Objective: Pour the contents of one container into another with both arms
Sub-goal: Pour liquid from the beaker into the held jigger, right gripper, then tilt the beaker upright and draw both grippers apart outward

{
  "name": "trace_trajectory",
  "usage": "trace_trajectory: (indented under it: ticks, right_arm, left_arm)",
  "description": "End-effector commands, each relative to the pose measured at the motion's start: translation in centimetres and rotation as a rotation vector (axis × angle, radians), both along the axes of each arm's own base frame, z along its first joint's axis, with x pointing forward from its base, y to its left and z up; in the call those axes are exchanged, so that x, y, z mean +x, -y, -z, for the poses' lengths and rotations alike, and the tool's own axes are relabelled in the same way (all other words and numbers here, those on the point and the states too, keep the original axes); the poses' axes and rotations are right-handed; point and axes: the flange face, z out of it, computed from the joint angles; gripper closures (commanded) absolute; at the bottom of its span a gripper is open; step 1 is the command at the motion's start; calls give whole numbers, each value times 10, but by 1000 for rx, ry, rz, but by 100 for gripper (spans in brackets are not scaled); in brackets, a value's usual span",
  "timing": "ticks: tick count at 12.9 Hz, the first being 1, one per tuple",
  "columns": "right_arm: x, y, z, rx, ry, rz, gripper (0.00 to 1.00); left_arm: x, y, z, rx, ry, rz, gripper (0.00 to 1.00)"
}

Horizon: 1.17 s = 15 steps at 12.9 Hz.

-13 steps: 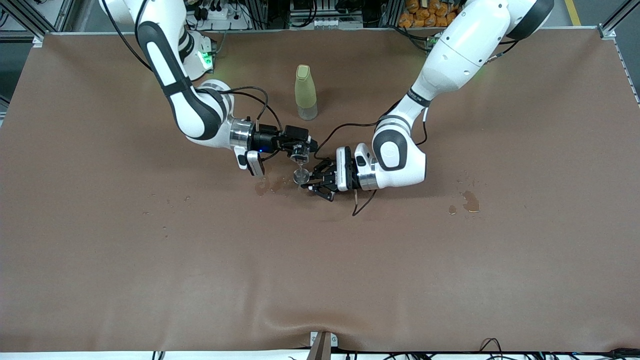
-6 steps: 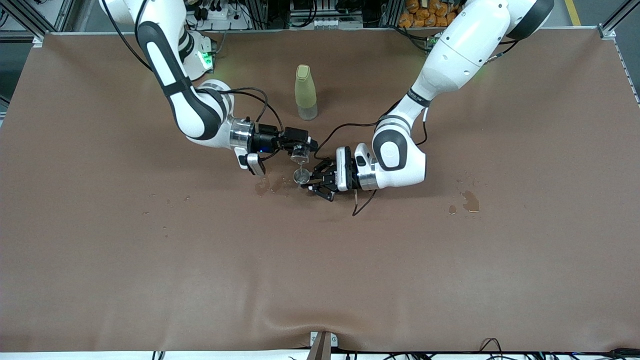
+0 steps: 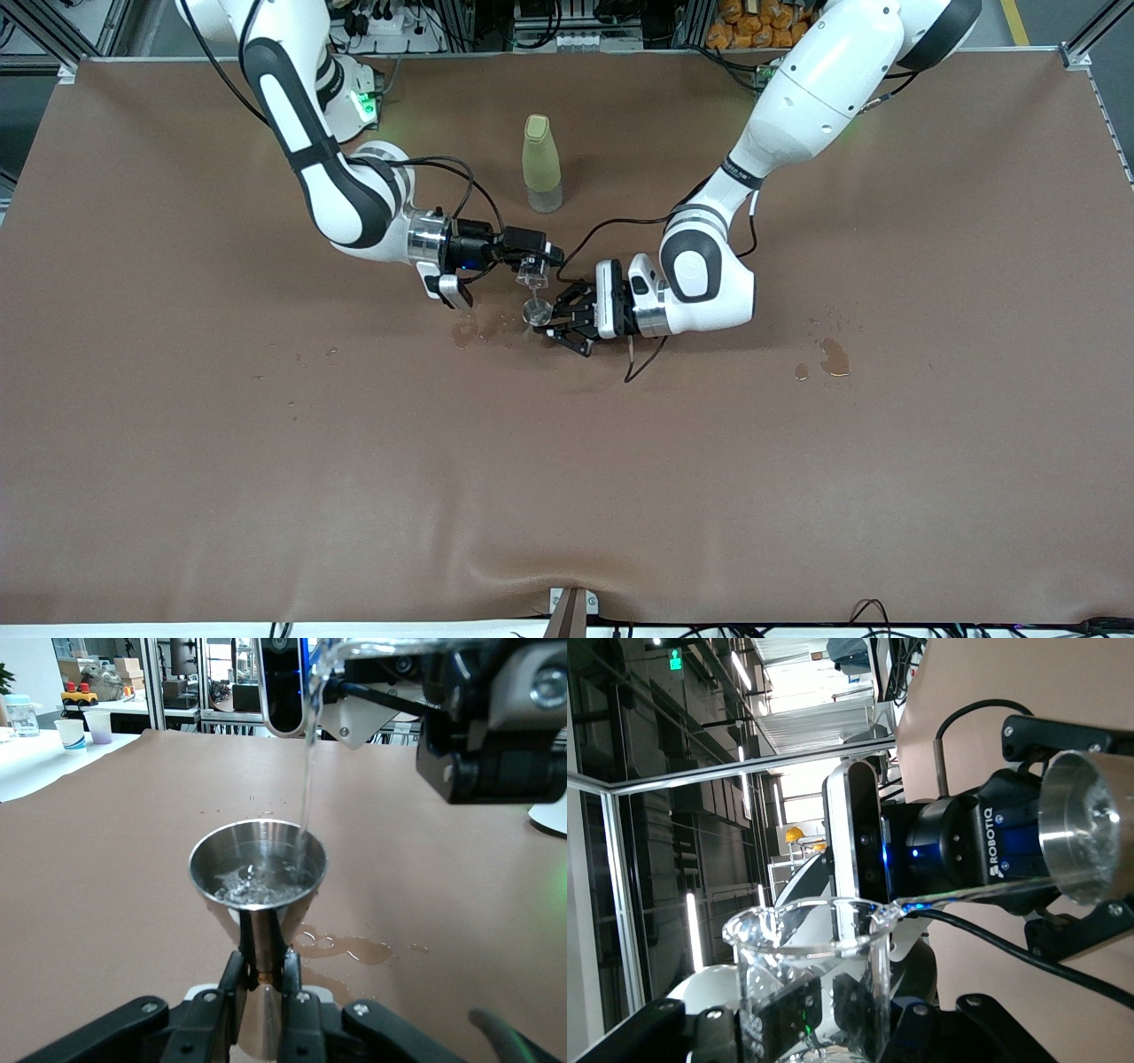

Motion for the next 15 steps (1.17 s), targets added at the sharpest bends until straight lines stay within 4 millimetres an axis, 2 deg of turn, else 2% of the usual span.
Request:
trace_trajectory:
  ticks: [1, 8, 9, 12, 15]
  right_arm:
    - [5, -1, -5, 45, -76, 11, 100]
    - [6, -1, -7, 60, -92, 6, 100]
    - [6, -1, -9, 54, -44, 5, 100]
    - [11, 2, -17, 3, 315, 8, 100]
    - [19, 9, -26, -29, 532, 15, 100]
  left_arm:
    - [-2, 1, -2, 1, 10, -6, 100]
    - [-3, -1, -4, 27, 10, -23, 100]
    - [-2, -2, -5, 28, 13, -25, 100]
    - [-2, -2, -7, 28, 14, -25, 100]
    - [-5, -7, -10, 34, 14, -25, 100]
